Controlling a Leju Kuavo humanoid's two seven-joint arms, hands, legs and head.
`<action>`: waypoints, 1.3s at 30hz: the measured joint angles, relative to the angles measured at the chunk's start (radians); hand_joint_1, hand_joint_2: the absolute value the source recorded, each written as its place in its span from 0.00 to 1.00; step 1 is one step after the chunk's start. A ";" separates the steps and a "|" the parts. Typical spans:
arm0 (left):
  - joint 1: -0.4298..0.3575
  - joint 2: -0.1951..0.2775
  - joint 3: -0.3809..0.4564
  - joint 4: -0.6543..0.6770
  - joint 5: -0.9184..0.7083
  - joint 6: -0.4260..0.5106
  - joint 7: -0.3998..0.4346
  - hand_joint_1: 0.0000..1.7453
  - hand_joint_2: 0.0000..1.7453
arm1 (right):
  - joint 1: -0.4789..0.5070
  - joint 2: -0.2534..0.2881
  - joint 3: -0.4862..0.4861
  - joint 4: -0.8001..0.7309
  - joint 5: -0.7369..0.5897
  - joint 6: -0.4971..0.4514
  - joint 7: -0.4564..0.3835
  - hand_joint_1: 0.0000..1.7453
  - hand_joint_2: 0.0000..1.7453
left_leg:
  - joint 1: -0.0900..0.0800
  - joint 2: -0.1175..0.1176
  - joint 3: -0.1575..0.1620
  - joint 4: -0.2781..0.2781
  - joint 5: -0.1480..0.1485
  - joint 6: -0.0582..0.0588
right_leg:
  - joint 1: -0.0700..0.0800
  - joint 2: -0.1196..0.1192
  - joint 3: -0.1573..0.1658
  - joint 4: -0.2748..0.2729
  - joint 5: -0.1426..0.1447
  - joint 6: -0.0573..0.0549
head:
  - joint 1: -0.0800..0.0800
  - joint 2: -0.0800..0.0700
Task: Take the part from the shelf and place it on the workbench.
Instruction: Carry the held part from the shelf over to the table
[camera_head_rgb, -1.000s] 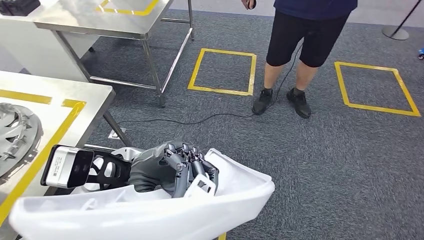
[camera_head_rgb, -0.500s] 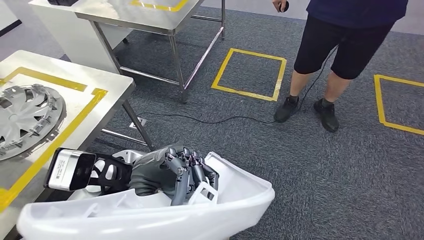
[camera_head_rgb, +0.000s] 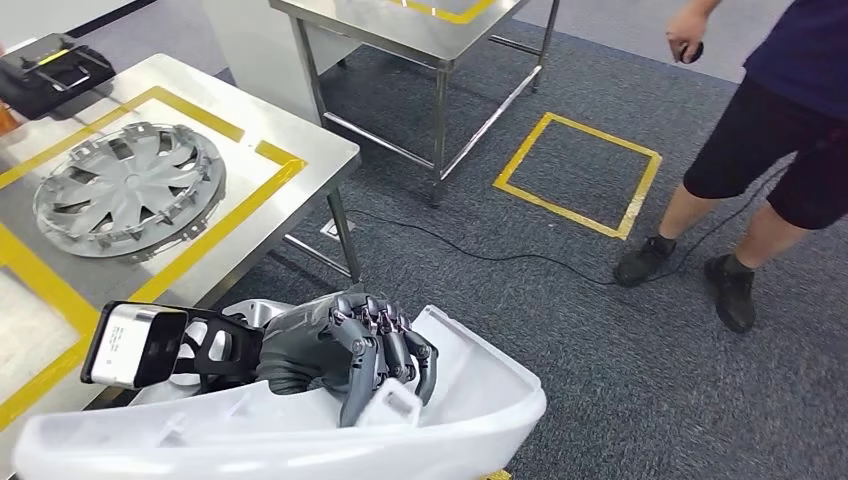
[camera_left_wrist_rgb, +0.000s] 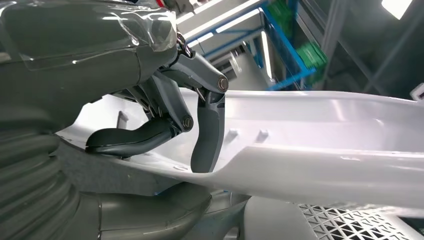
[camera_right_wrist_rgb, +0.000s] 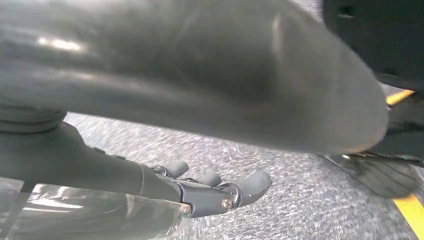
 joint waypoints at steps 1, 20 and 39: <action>0.001 0.000 -0.001 0.000 0.000 0.000 0.002 1.00 1.00 | 0.000 0.000 0.000 0.000 0.000 0.000 0.000 0.00 0.00 | 0.002 -0.019 0.002 0.001 -0.002 -0.003 | -0.003 0.001 -0.006 -0.011 0.018 0.010 | 0.000 0.000; 0.010 0.008 0.010 -0.016 -0.004 0.006 0.025 1.00 1.00 | -0.003 0.018 0.000 0.004 0.000 0.000 0.000 0.00 0.00 | -0.016 0.110 -0.067 0.095 -0.016 0.000 | 0.018 -0.087 0.141 -0.269 0.106 -0.032 | -0.003 0.000; 0.023 0.004 0.015 -0.033 -0.015 0.012 0.024 1.00 1.00 | -0.006 0.007 0.002 0.010 0.006 0.007 0.007 0.00 0.00 | 0.017 -0.094 -0.037 0.054 -0.021 -0.041 | -0.021 0.047 0.103 -0.244 0.123 0.008 | 0.001 0.000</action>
